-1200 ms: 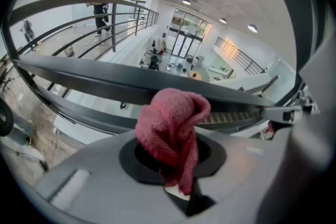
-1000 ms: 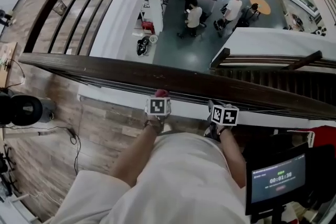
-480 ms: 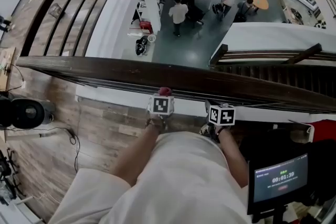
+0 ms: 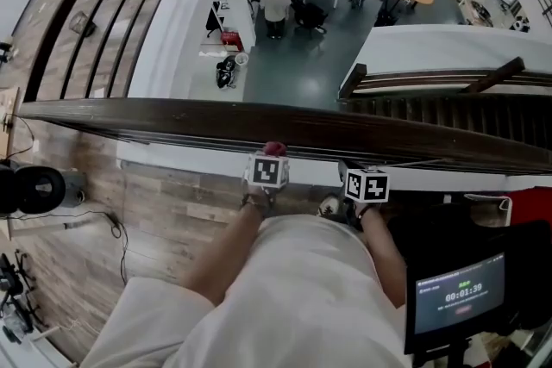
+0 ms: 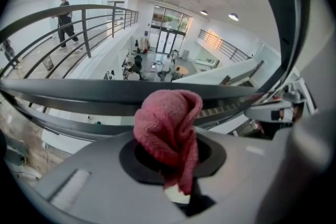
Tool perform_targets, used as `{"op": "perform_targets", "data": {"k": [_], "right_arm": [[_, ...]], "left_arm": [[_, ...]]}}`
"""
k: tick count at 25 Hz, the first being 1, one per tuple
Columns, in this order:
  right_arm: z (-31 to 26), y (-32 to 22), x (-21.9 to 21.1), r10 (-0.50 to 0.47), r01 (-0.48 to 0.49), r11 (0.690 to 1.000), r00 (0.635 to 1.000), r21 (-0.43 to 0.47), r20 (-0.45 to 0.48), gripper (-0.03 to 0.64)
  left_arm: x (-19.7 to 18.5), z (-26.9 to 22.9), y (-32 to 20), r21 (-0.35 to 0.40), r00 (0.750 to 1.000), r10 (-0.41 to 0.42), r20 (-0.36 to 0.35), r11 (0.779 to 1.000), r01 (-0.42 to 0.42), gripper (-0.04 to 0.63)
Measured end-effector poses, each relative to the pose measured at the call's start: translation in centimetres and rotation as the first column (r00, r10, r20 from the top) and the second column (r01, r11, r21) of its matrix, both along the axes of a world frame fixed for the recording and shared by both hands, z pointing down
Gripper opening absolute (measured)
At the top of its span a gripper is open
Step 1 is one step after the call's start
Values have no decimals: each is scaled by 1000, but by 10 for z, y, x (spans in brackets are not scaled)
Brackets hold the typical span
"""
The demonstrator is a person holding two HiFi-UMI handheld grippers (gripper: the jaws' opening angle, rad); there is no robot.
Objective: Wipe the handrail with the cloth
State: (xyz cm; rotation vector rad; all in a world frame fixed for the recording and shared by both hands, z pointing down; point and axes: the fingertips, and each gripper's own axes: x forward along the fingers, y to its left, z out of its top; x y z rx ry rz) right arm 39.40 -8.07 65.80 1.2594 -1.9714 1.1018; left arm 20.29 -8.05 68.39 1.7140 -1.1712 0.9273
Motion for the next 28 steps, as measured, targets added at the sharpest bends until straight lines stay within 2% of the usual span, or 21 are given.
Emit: {"op": "perform_targets", "data": {"k": [2, 10, 11, 14, 15, 18, 23, 26, 28], "right_arm": [[3, 1, 0, -12, 12, 1000, 1000, -1, 2, 3], [11, 13, 13, -68, 68, 998, 998, -2, 2, 3], [12, 13, 16, -68, 68, 998, 998, -4, 2, 3], [16, 16, 20, -75, 75, 997, 997, -7, 10, 3], [18, 17, 21, -78, 78, 997, 997, -7, 8, 3], [21, 21, 26, -77, 77, 997, 997, -5, 1, 3], [24, 28, 40, -65, 65, 998, 998, -12, -1, 3], [34, 37, 43, -66, 66, 998, 998, -12, -2, 3], [36, 40, 51, -66, 66, 998, 998, -16, -2, 3]], "left_arm": [[-4, 4, 2, 4, 998, 17, 53, 1000, -18, 86], [25, 18, 11, -8, 997, 32, 64, 999, -32, 86], [33, 19, 13, -18, 999, 34, 39, 999, -33, 86], [71, 20, 28, -75, 990, 26, -138, 997, -36, 86], [74, 21, 27, -62, 989, 25, -145, 997, -34, 86], [62, 20, 10, 52, 998, 35, -58, 998, -32, 87], [90, 23, 19, 34, 994, 61, -86, 998, -58, 87], [97, 26, 10, 115, 993, 76, -87, 991, -66, 86], [110, 25, 14, 103, 992, 93, -90, 991, -84, 86]]}}
